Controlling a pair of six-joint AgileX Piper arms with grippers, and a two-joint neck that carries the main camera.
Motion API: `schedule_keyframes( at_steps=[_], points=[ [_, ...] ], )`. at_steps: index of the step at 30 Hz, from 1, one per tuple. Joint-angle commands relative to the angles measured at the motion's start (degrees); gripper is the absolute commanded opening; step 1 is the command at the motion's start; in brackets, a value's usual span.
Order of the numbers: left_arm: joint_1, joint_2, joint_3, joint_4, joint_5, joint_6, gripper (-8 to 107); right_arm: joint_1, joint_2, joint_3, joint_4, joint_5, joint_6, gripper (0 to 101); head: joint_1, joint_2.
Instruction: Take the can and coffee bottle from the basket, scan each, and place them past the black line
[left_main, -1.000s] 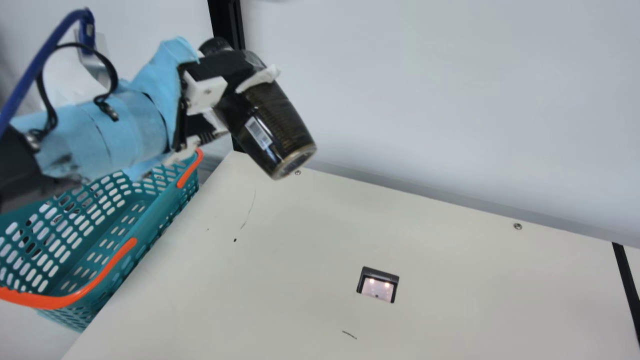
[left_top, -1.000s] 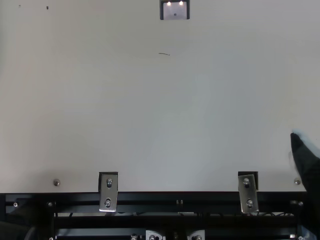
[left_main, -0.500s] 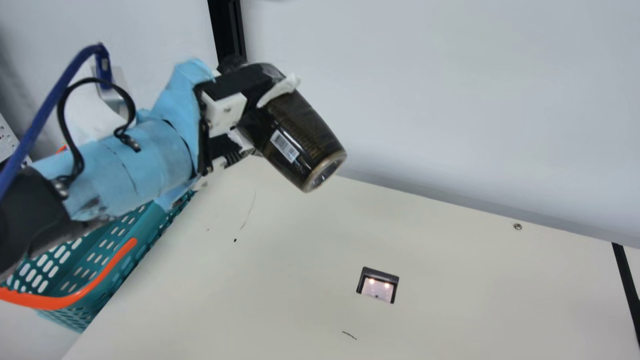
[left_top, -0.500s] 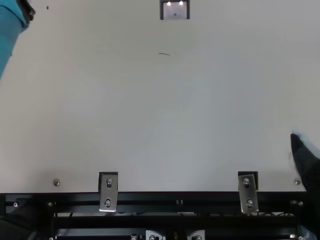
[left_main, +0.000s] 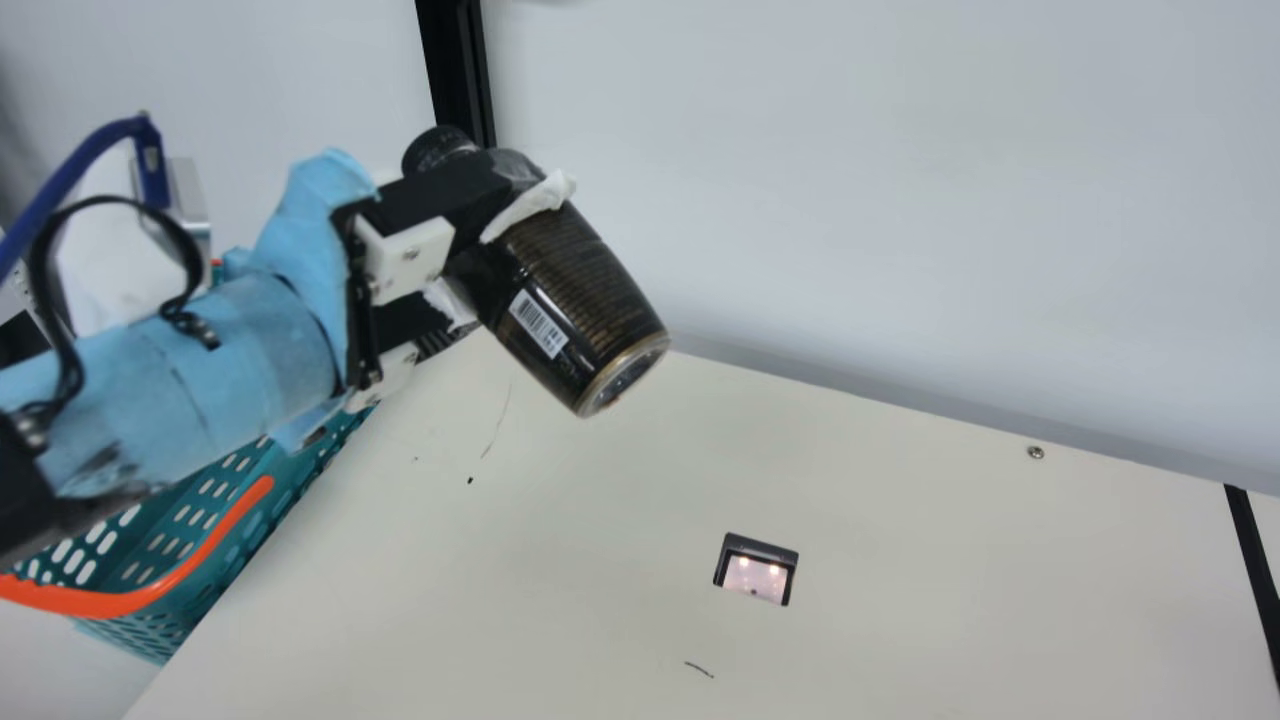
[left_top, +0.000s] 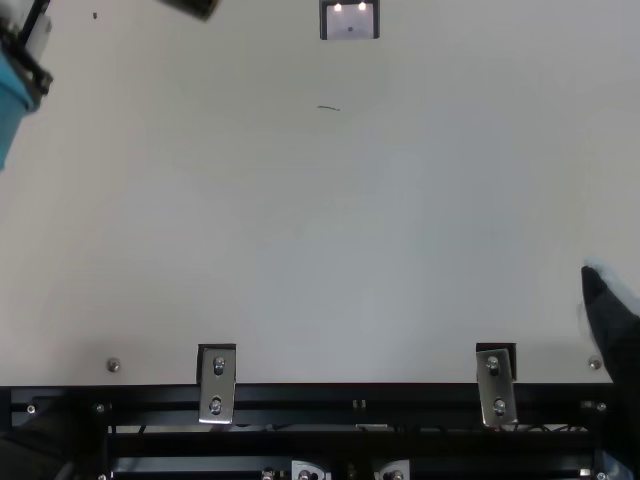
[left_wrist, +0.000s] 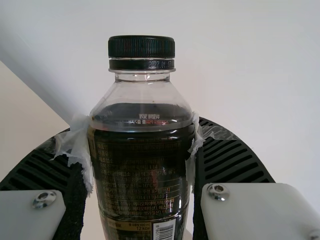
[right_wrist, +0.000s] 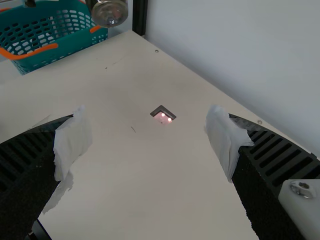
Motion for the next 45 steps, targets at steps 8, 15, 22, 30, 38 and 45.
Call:
schedule_keyframes(
  at_steps=[8, 15, 22, 30, 38, 45],
  points=[
    [2.5, -8.9, 6.4, -3.8, 1.6, -0.7, 10, 0.0, 0.0, 0.0, 0.0, 0.0, 0.0, 101, -1.8, -0.5],
    [4.0, -13.3, 9.6, -7.7, 1.7, -5.0, 10, 0.0, 0.0, 0.0, 0.0, 0.0, 0.0, 101, -1.8, -0.5],
    [3.2, -14.0, 10.1, -8.5, 0.6, -5.4, 10, 0.0, 0.0, 0.0, 0.0, 0.0, 0.0, 101, -1.8, -0.5],
    [1.9, -13.9, 9.2, -11.8, 1.9, -4.3, 10, 0.0, 0.0, 0.0, 0.0, 0.0, 0.0, 101, -1.8, -0.5],
    [-7.3, -11.6, 6.7, -17.1, -0.1, -3.7, 10, 0.0, 0.0, 0.0, 0.0, 0.0, 0.0, 101, -1.8, -0.5],
    [-13.1, -8.5, 3.8, -19.5, -4.8, -3.3, 10, 0.0, 0.0, 0.0, 0.0, 0.0, 0.0, 101, -1.8, -0.8]
  ],
)
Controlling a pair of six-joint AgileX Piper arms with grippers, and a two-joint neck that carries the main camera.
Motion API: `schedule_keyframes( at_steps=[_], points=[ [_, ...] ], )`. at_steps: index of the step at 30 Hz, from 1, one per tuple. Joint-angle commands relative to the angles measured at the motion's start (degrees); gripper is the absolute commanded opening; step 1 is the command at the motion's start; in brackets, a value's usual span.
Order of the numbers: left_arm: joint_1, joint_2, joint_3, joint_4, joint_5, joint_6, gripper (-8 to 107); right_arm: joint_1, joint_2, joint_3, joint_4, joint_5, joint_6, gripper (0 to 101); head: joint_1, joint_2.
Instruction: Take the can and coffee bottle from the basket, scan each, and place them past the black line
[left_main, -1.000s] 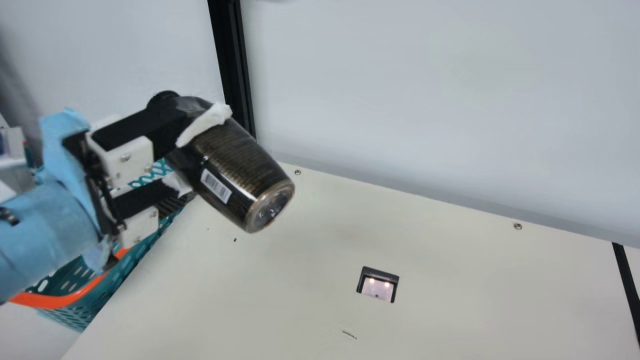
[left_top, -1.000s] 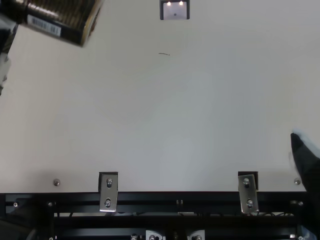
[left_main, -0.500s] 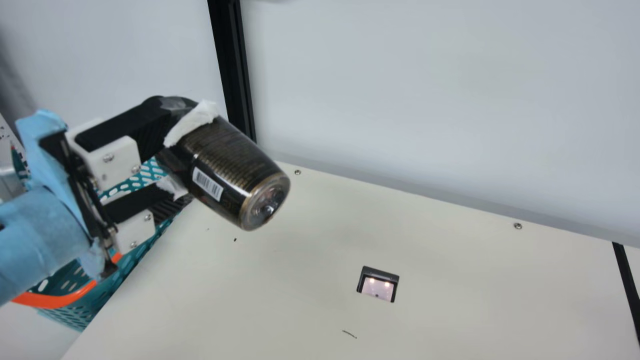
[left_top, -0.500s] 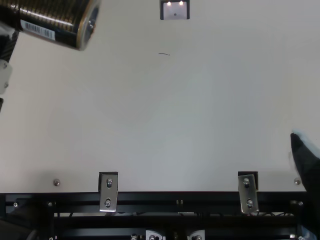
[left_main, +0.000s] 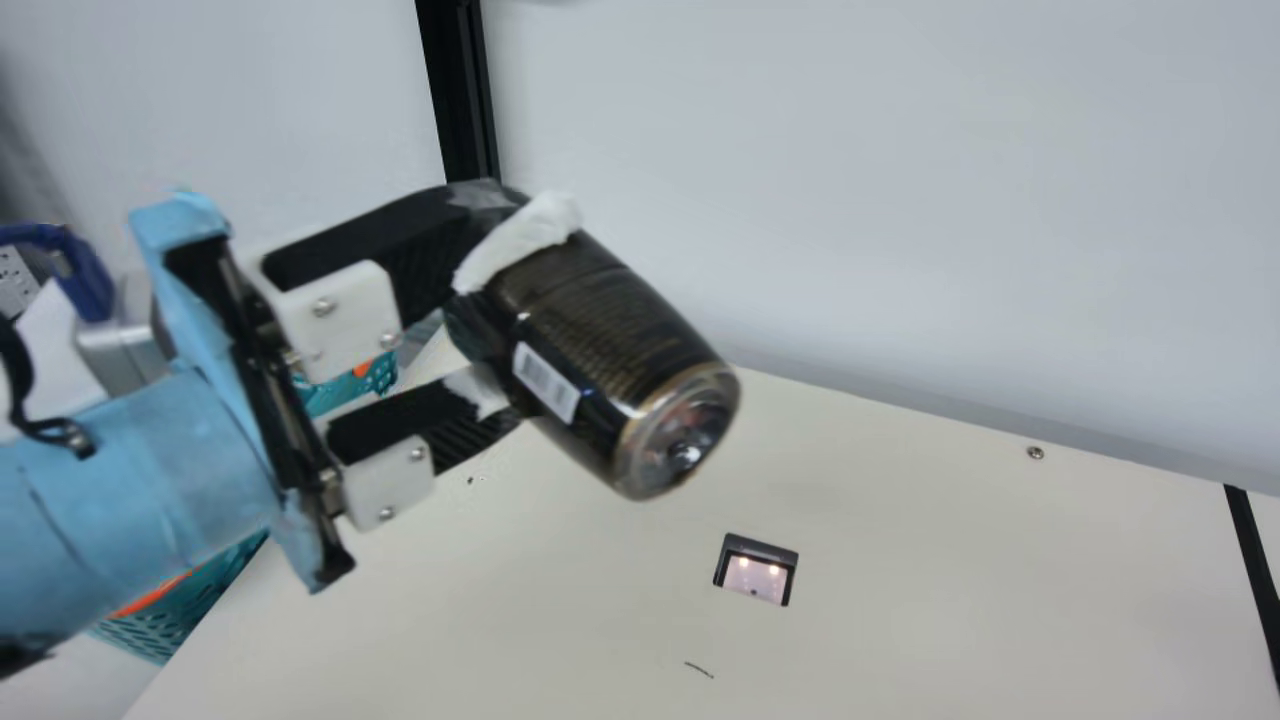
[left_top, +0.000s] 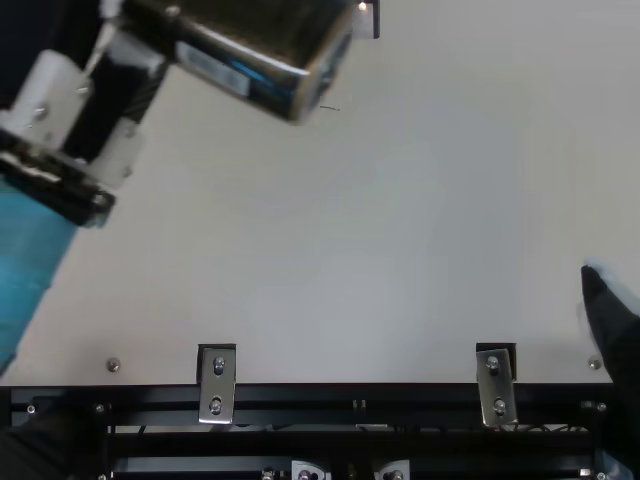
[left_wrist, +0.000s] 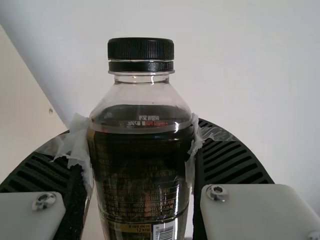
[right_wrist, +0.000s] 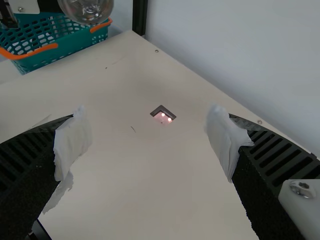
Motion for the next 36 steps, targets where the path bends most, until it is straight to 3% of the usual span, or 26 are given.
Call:
schedule_keyframes(
  at_steps=[1, 11, 27, 36],
  points=[
    [0.0, 0.0, 0.0, 0.0, 0.0, 0.0, 10, 0.0, 0.0, 0.0, 0.0, 0.0, 0.0, 101, -1.7, -1.2],
    [-2.2, 0.3, -0.3, -0.1, -1.3, 0.0, 10, 0.0, 0.0, 0.0, 0.0, 0.0, 0.0, 101, 0.2, -12.4],
    [-2.2, 0.3, -0.3, -0.1, -1.3, 0.1, 10, 0.0, 0.0, 0.0, 0.0, 0.0, 0.0, 101, 7.5, -24.2],
    [-2.2, 0.3, -0.3, -0.1, -1.3, 0.1, 10, 0.0, 0.0, 0.0, 0.0, 0.0, 0.0, 101, 7.7, -24.9]
  ],
)
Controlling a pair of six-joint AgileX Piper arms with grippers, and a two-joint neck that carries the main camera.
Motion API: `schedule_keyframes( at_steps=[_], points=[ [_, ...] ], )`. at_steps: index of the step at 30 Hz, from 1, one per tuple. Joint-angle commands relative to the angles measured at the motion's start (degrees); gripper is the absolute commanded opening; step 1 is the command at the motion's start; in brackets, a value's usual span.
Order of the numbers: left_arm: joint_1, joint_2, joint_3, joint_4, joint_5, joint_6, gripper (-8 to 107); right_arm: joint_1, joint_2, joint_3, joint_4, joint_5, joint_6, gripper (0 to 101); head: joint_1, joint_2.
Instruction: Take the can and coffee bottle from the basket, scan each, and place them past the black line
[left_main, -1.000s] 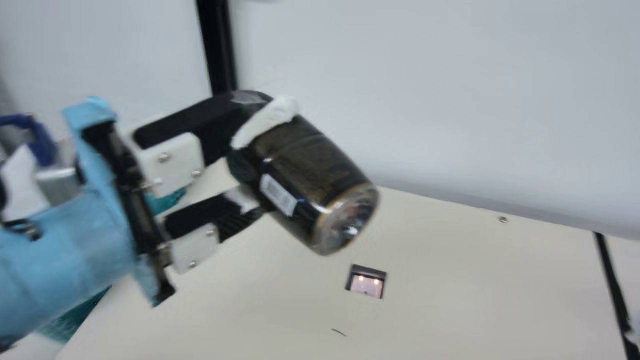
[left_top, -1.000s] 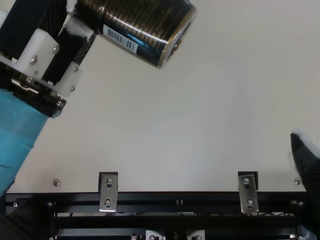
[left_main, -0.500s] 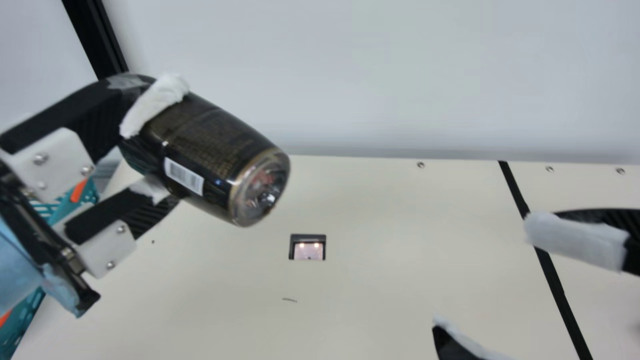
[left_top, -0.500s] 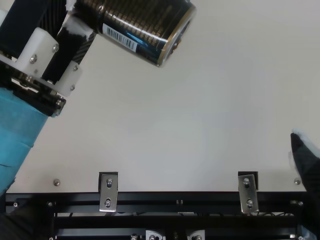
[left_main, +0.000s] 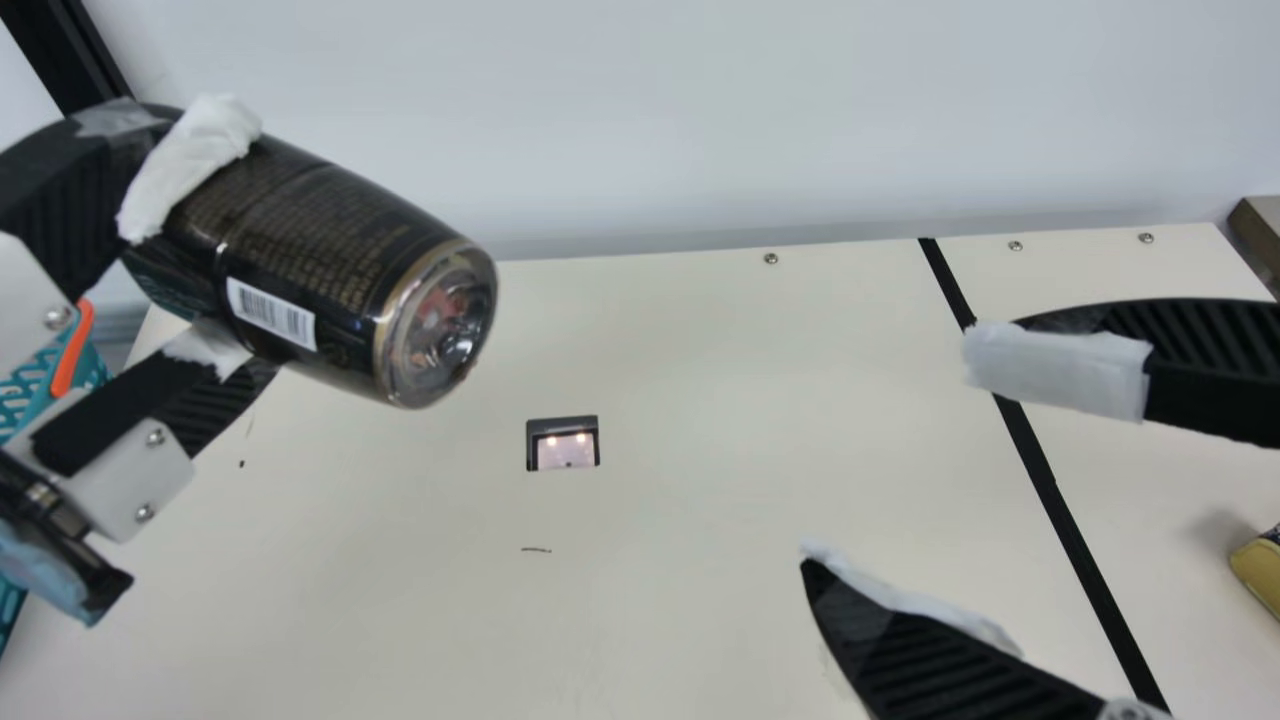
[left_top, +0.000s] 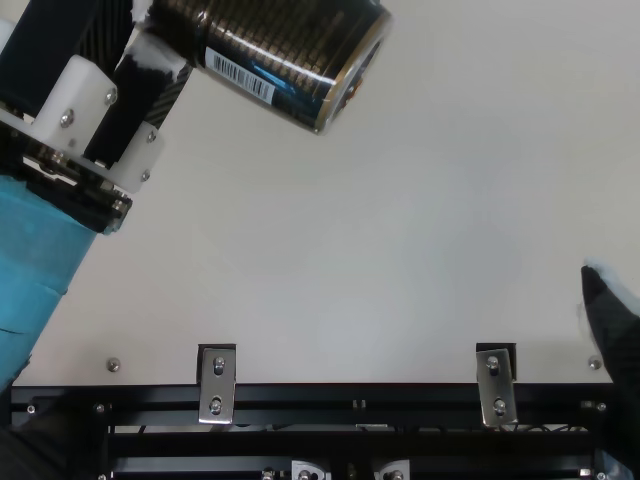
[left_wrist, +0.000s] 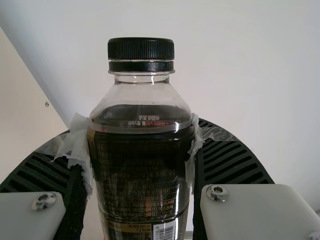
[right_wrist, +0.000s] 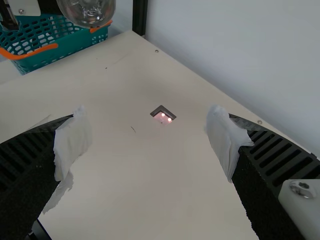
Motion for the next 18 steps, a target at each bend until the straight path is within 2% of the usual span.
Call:
schedule_keyframes(
  at_steps=[1, 11, 18],
  points=[
    [0.0, 0.0, 0.0, 0.0, 0.0, 0.0, 10, 0.0, 0.0, 0.0, 0.0, 0.0, 0.0, 101, -0.8, -0.5],
    [-1.6, 0.3, -0.3, -2.9, -0.7, 0.4, 10, 0.0, 0.0, 0.0, 0.0, 0.0, 0.0, 101, -0.8, -0.5],
    [-9.6, 3.1, -1.7, -4.2, -7.8, -1.0, 10, 0.0, 0.0, 0.0, 0.0, 0.0, 0.0, 101, -0.8, -0.5]
  ],
)
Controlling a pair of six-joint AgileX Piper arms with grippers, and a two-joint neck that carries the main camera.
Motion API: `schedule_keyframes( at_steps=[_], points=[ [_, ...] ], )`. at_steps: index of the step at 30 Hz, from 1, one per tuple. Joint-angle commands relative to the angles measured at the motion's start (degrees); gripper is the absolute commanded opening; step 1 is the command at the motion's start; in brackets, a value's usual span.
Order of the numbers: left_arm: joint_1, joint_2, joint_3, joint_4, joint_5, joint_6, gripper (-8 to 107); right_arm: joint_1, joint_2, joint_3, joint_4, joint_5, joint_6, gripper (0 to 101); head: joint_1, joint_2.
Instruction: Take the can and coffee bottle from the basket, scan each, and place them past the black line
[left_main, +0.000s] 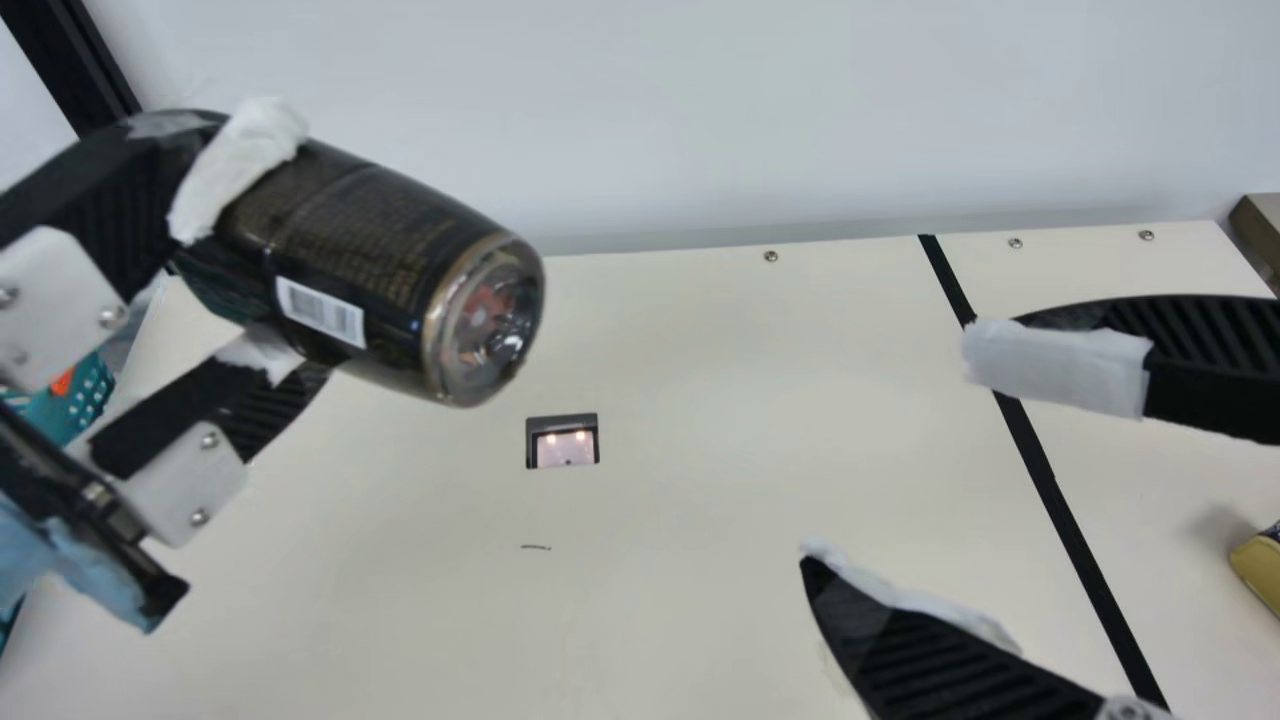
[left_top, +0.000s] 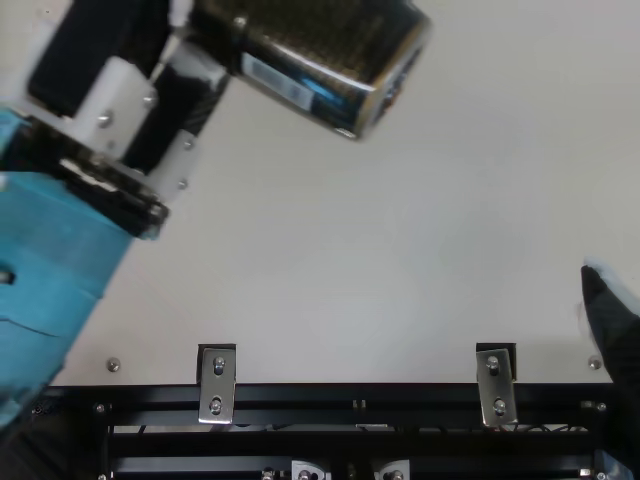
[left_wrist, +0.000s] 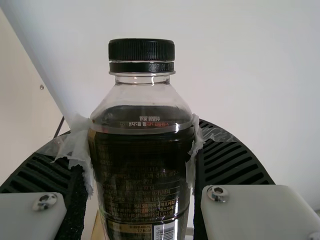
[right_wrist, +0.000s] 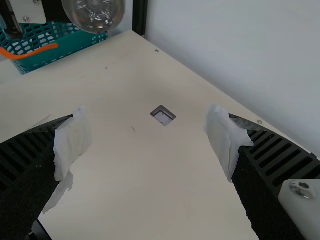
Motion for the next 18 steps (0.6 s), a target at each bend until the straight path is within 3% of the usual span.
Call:
schedule_keyframes(
  at_steps=[1, 11, 18],
  points=[
    [-4.0, 1.0, -0.6, 0.2, -3.7, -0.5, 10, 0.0, 0.0, 0.0, 0.0, 0.0, 0.0, 101, -0.5, -0.5],
    [-17.9, 7.1, -5.3, 2.3, -15.5, -3.2, 10, 0.0, 0.0, 0.0, 0.0, 0.0, 0.0, 101, -0.5, -0.5],
    [-21.2, 8.3, -6.8, 2.0, -18.3, -2.8, 10, 0.0, 0.0, 0.0, 0.0, 0.0, 0.0, 101, -0.5, -0.5]
  ],
)
